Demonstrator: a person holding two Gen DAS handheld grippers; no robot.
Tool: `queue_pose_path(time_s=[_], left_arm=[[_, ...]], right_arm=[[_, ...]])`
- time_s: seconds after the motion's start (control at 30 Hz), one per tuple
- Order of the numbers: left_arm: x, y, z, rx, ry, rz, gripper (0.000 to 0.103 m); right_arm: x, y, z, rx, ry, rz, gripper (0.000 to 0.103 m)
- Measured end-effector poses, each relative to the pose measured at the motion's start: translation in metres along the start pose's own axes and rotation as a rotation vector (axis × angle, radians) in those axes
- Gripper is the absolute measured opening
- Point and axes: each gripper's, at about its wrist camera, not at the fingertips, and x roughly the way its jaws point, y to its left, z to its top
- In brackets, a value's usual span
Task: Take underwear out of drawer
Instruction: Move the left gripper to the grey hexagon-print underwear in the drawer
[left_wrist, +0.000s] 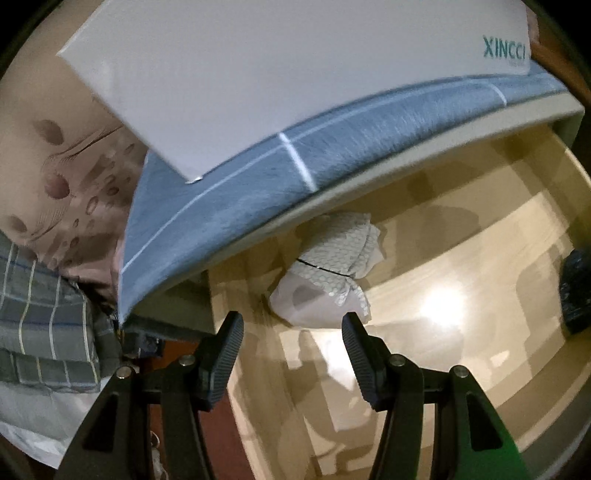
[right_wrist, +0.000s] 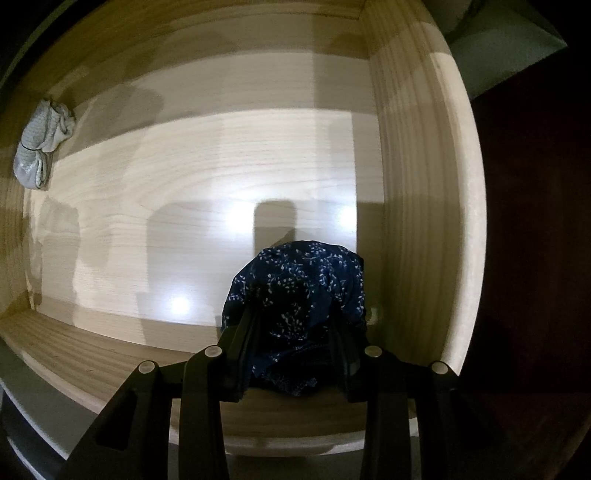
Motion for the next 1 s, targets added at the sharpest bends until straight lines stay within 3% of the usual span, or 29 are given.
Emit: queue_pose_path(time_s=[0.37, 1.0], left_arm=[[0.022, -0.017, 0.011, 0.104, 0.001, 0.045, 0.057], [0.042, -0.031, 0.024, 0.16, 0.049, 0.113, 0.057]], right_arm=[[0.015, 0.007, 0.001, 0.003, -0.002, 0.023, 0.031], [0.021, -0.013, 0.002, 0.006, -0.001, 0.04, 0.031]])
